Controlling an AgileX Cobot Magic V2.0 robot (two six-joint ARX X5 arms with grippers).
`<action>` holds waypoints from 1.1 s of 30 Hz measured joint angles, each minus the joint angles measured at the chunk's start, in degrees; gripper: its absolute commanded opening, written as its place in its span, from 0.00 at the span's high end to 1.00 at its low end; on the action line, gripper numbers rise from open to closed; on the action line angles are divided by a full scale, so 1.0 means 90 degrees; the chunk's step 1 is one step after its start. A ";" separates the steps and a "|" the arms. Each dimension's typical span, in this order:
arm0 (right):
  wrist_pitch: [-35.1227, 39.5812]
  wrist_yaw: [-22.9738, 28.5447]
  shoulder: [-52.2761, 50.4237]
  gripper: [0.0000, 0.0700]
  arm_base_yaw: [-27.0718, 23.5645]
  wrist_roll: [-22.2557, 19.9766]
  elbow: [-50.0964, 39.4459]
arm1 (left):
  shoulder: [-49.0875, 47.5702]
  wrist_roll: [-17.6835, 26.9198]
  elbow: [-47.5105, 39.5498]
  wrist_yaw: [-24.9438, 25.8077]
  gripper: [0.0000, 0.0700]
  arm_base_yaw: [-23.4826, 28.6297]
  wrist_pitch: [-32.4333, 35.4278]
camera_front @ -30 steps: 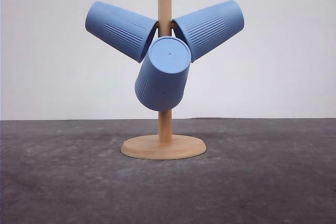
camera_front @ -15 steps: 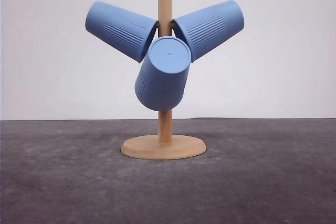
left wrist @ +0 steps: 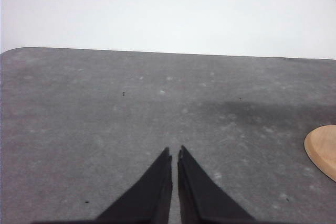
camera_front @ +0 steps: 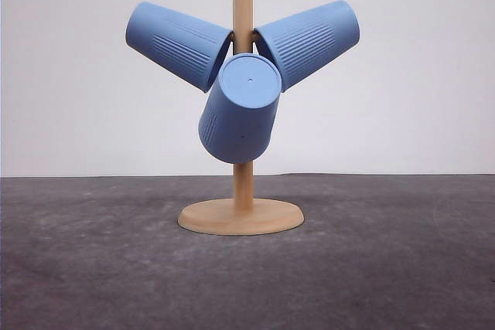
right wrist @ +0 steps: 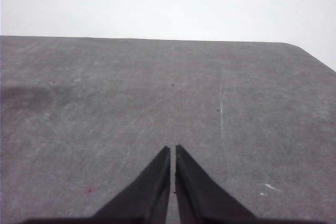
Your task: Place three cups
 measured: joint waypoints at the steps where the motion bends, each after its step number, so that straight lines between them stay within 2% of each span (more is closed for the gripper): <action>1: 0.0000 0.0000 0.0000 0.98 0.0000 0.0000 0.0000 | 0.0000 0.0000 0.0000 0.0000 1.00 0.0000 0.0000; 33: 0.0000 0.0000 0.0000 0.98 0.0000 0.0011 0.0000 | 0.0000 0.0000 0.0000 0.0000 1.00 0.0000 0.0000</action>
